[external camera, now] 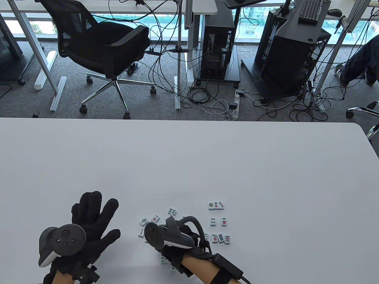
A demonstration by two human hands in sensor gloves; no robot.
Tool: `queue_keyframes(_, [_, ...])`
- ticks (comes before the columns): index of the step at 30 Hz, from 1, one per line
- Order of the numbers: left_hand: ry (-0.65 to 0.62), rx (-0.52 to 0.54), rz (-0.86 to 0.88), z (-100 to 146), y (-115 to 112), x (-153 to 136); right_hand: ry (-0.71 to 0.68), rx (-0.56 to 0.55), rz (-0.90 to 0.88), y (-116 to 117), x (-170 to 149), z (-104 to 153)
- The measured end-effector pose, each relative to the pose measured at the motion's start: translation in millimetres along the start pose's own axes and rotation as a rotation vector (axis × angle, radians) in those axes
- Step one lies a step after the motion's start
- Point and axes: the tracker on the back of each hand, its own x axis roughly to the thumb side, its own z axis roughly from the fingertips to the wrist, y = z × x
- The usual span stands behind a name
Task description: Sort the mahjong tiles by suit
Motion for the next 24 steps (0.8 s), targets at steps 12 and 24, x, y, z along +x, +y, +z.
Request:
queue_keyframes(12, [0.014, -0.017, -0.018, -1, -2, 0, 0.03, -0.039, 0.159, 0, -130, 27])
queue_keyframes(24, [0.033, -0.029, -0.018, -2, -2, 0, 0.08, 0.056, 0.239, 30, -149, 23])
